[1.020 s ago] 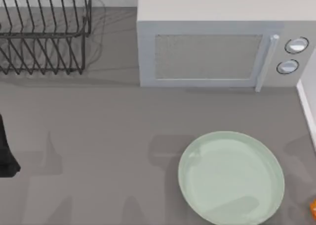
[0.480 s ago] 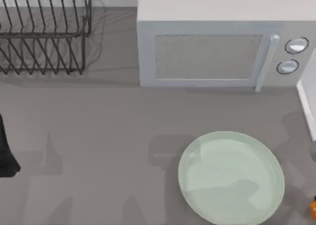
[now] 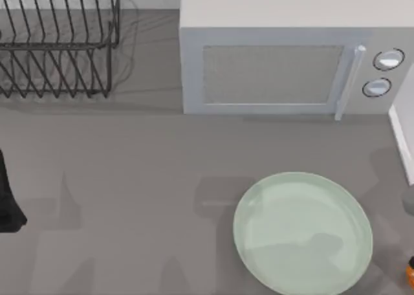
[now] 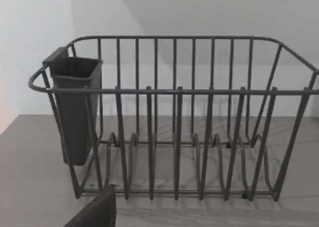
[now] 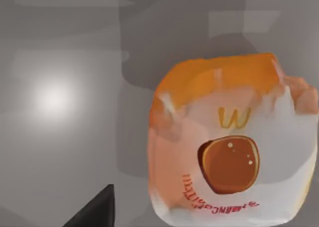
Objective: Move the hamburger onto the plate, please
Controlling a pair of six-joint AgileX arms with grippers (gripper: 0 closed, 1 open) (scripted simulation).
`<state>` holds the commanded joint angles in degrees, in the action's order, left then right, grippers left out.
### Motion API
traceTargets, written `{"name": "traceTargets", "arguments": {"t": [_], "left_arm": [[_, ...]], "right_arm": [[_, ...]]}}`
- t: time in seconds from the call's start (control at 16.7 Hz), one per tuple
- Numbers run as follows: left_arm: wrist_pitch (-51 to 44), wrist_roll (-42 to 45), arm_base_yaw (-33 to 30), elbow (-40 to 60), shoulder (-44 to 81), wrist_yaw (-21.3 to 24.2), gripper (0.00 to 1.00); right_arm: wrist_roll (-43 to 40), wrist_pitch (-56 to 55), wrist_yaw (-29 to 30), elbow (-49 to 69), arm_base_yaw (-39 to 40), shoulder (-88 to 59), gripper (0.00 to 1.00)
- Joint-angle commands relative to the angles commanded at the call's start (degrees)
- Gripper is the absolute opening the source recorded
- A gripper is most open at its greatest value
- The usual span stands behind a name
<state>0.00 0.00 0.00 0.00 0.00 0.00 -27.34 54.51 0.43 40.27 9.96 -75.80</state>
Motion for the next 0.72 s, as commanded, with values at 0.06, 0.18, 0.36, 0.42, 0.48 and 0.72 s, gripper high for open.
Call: {"name": "traceTargets", "arguments": {"t": [0.06, 0.18, 0.36, 0.42, 0.48, 0.72], "left_arm": [[0.0, 0.0, 0.0, 0.0, 0.0, 0.0, 1.00], [0.0, 0.0, 0.0, 0.0, 0.0, 0.0, 1.00], [0.0, 0.0, 0.0, 0.0, 0.0, 0.0, 1.00], [0.0, 0.0, 0.0, 0.0, 0.0, 0.0, 1.00], [0.0, 0.0, 0.0, 0.0, 0.0, 0.0, 1.00], [0.0, 0.0, 0.0, 0.0, 0.0, 0.0, 1.00]], "right_arm": [[0.0, -1.9, 0.0, -1.0, 0.0, -1.0, 1.00], [0.0, -7.3, 0.0, -3.4, 0.1, -3.6, 1.00], [0.2, -16.2, 0.0, -7.5, 0.1, -7.9, 1.00], [0.2, -18.4, 0.0, -8.7, 0.1, -9.0, 1.00], [0.2, -20.0, 0.0, -9.5, 0.1, -10.0, 1.00], [0.2, -21.3, 0.0, -10.3, 0.2, -10.8, 1.00]]}}
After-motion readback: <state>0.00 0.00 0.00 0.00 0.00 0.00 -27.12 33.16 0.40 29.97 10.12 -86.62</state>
